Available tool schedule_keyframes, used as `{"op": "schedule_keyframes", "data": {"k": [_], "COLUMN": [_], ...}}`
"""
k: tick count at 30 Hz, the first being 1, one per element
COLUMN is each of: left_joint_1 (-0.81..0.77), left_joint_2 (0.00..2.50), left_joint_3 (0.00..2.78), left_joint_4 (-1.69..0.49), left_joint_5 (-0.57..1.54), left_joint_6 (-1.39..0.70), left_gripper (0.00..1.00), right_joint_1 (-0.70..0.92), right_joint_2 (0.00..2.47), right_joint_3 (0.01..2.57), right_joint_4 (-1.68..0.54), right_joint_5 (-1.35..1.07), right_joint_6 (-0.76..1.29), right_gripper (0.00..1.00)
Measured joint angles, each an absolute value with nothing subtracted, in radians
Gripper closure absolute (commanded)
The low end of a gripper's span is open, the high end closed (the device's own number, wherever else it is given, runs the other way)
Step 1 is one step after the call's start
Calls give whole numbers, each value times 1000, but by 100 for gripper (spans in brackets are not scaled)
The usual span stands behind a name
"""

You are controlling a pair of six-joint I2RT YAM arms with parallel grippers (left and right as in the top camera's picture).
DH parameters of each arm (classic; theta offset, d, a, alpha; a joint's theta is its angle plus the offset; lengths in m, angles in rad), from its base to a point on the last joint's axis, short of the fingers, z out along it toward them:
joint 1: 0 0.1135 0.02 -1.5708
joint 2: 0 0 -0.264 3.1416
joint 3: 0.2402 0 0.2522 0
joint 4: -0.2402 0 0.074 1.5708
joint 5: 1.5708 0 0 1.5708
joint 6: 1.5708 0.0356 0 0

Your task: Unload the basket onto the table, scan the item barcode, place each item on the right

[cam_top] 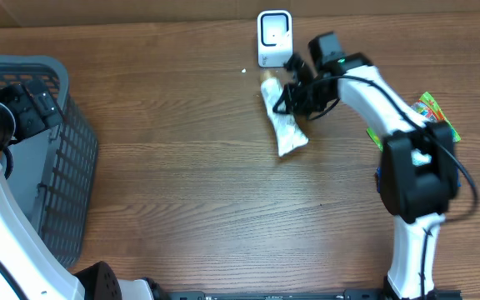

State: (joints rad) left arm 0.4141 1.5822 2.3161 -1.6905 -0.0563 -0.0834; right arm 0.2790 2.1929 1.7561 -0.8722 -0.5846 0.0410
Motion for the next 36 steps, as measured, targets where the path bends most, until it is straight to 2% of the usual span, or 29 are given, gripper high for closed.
{"op": "schedule_keyframes", "data": {"k": [10, 20, 30, 36], "left_joint_1": [414, 414, 414, 414], "left_joint_2": [1582, 1582, 1582, 1582], "left_joint_3": [2316, 2316, 2316, 2316], "left_joint_4": [-1691, -1691, -1691, -1691], "left_joint_5": [-56, -56, -56, -56], "left_joint_6": [-83, -83, -83, -83], "left_gripper": [0, 0, 0, 0], "right_joint_1": [241, 187, 188, 192], "right_joint_2": [1848, 1853, 1853, 1865], "right_joint_3": [1807, 1806, 1806, 1917], "right_joint_4": [-864, -838, -691, -712], "right_joint_5": [-759, -941, -965, -871], "right_joint_6": [73, 78, 153, 182], "right_gripper": [96, 96, 97, 96]}}
